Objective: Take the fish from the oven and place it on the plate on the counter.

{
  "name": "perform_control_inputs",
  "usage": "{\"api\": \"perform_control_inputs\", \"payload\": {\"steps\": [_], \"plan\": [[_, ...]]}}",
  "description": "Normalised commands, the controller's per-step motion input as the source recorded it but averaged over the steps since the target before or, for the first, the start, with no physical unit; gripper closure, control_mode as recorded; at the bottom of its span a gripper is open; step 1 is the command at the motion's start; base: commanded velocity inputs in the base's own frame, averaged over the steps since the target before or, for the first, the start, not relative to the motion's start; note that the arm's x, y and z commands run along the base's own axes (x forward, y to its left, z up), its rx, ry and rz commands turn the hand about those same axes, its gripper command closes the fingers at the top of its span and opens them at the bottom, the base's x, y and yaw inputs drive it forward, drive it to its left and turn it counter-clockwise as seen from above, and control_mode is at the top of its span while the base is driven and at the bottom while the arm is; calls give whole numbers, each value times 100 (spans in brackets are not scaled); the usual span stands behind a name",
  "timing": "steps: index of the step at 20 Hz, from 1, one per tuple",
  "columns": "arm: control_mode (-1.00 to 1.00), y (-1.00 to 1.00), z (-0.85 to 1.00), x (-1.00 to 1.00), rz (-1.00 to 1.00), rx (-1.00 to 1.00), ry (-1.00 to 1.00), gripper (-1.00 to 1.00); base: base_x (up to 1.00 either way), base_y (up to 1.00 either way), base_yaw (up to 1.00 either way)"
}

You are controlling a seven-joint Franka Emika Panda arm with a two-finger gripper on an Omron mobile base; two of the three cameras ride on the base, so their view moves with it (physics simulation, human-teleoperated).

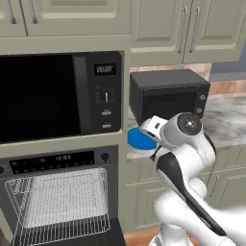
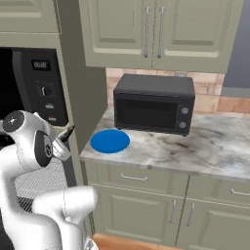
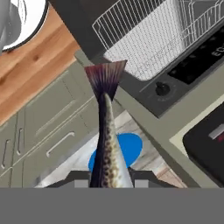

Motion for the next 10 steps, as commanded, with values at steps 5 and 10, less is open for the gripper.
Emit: {"api": "perform_control_inputs", "payload": {"steps": [5,10], "plan": [[-100,-86,0,54,-12,0,16,100,0,0,0],[-100,-82,0,73,-25,10,29,100,0,0,0]]}}
